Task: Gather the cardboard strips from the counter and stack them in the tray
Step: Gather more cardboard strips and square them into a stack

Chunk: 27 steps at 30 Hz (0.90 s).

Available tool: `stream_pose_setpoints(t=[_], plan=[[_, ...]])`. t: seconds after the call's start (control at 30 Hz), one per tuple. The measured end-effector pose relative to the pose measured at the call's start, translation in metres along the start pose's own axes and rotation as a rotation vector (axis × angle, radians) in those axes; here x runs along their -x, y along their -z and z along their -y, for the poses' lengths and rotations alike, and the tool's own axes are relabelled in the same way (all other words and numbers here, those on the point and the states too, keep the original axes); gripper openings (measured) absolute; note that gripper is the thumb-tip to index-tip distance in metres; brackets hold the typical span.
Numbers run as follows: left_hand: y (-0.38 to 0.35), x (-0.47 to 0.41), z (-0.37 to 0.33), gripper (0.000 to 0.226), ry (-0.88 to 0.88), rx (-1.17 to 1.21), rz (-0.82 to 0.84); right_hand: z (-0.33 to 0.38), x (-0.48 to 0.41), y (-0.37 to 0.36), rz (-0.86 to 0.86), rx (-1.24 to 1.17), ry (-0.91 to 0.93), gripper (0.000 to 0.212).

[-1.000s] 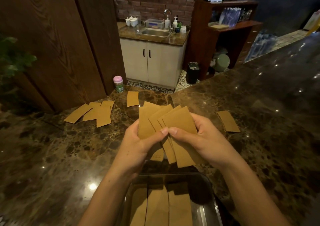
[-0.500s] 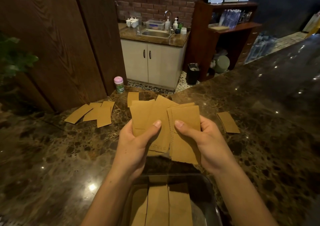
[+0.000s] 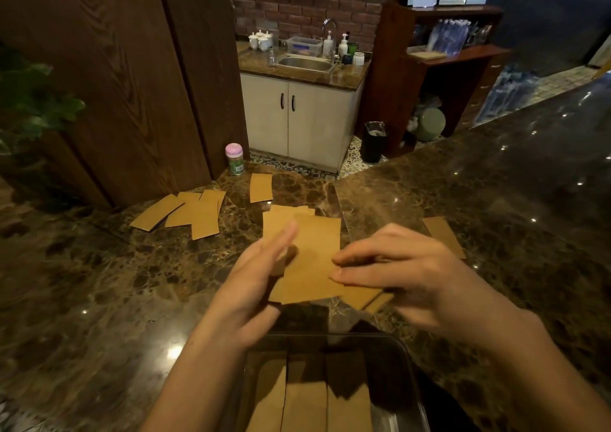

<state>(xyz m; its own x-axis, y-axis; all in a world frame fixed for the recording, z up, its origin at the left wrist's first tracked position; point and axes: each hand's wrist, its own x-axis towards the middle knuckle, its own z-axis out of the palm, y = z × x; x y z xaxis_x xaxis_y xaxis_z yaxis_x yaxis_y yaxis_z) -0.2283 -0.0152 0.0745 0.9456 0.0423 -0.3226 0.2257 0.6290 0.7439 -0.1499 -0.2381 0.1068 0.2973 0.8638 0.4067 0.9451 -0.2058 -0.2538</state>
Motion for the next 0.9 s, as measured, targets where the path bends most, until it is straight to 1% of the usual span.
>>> stream_pose_setpoints(t=[0.07, 0.1, 0.13, 0.17, 0.23, 0.27, 0.33, 0.4, 0.47, 0.57, 0.6, 0.67, 0.73, 0.77, 0.83, 0.9], plan=[[-0.001, 0.000, 0.002, 0.060, -0.043, -0.056, 0.006, 0.005, 0.003, -0.001, 0.117, 0.131, 0.020, 0.047], [-0.001, -0.001, 0.003, 0.059, -0.066, -0.066, 0.006, 0.006, 0.004, -0.001, 0.156, 0.136, 0.006, 0.053], [0.000, -0.001, 0.003, 0.057, -0.086, -0.061, -0.004, 0.007, 0.006, 0.002, 0.187, 0.093, -0.040, 0.057], [0.002, -0.002, 0.003, 0.056, -0.107, -0.052, -0.022, 0.007, 0.008, 0.006, 0.211, -0.005, -0.122, 0.059], [0.007, -0.005, 0.003, 0.056, -0.167, -0.104, -0.053, 0.008, 0.010, 0.015, 0.257, -0.320, -0.318, 0.053], [0.010, -0.006, 0.003, 0.058, -0.205, -0.186, -0.059, 0.008, 0.010, 0.019, 0.232, -0.482, -0.394, 0.045], [0.012, -0.005, 0.004, 0.057, -0.266, -0.378, -0.015, 0.009, 0.006, 0.022, 0.081, -0.702, -0.534, 0.035], [0.011, -0.004, 0.006, 0.055, -0.262, -0.477, 0.041, 0.006, -0.003, 0.021, -0.044, -0.775, -0.671, 0.027], [0.008, -0.003, 0.006, 0.055, -0.255, -0.507, 0.072, 0.001, -0.010, 0.018, -0.076, -0.790, -0.757, 0.021], [0.008, 0.000, 0.006, 0.057, -0.254, -0.490, 0.098, -0.002, -0.018, 0.014, -0.089, -0.866, -0.816, 0.014], [0.009, 0.001, 0.005, 0.057, -0.255, -0.469, 0.099, -0.001, -0.019, 0.012, -0.132, -0.896, -0.834, 0.013], [0.012, 0.003, 0.003, 0.060, -0.289, -0.410, 0.084, 0.002, -0.020, 0.006, -0.282, -0.954, -0.882, 0.015], [0.013, 0.002, 0.003, 0.063, -0.361, -0.363, 0.035, 0.006, -0.019, 0.000, -0.417, -1.029, -0.931, 0.016], [0.011, 0.002, 0.003, 0.062, -0.399, -0.337, -0.002, 0.008, -0.018, -0.004, -0.447, -1.060, -0.948, 0.017], [0.006, 0.000, 0.002, 0.056, -0.453, -0.245, -0.072, 0.012, -0.013, -0.010, -0.427, -1.108, -0.954, 0.021], [0.001, -0.001, 0.002, 0.052, -0.473, -0.121, -0.132, 0.014, -0.009, -0.013, -0.364, -1.146, -0.933, 0.024]])
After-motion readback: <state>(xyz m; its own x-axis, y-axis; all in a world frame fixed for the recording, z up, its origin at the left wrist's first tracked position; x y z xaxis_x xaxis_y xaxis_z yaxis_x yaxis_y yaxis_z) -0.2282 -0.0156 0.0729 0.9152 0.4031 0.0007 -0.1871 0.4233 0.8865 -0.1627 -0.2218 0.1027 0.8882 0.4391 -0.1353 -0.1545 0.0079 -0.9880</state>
